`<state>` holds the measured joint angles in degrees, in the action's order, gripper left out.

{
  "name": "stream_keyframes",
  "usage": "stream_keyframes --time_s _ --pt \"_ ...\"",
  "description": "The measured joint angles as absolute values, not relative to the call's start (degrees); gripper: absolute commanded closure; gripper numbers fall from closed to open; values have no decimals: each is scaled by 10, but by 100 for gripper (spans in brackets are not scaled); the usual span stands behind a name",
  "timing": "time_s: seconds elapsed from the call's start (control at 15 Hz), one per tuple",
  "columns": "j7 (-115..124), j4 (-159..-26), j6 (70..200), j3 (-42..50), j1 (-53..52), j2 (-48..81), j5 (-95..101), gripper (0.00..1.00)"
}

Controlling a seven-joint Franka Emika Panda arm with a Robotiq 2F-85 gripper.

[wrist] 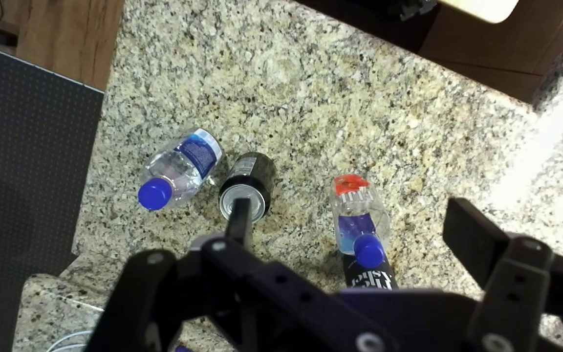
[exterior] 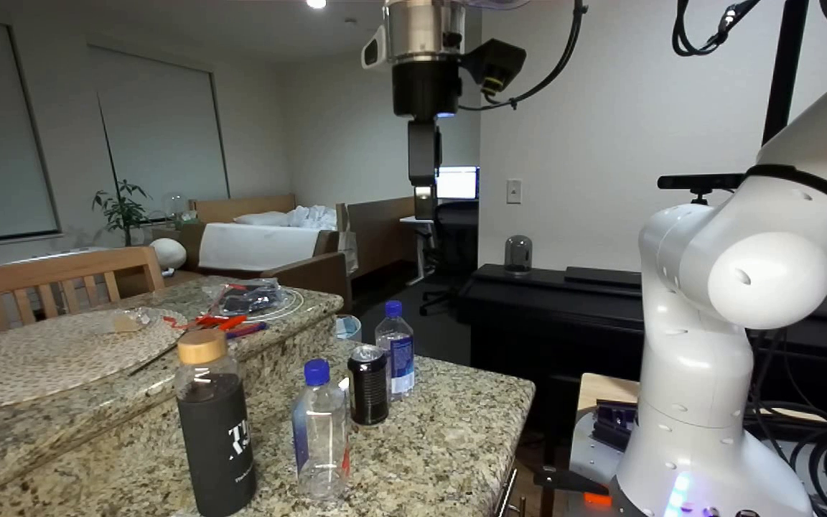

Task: Move the left transparent bottle to the right, the move the can to the left

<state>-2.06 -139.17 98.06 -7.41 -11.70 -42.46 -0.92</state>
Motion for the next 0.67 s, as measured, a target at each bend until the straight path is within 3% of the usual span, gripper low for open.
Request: stream_keyframes --time_s 0.67 --pt "-20 -1396 1169 -91 -119 -311 -9 0"
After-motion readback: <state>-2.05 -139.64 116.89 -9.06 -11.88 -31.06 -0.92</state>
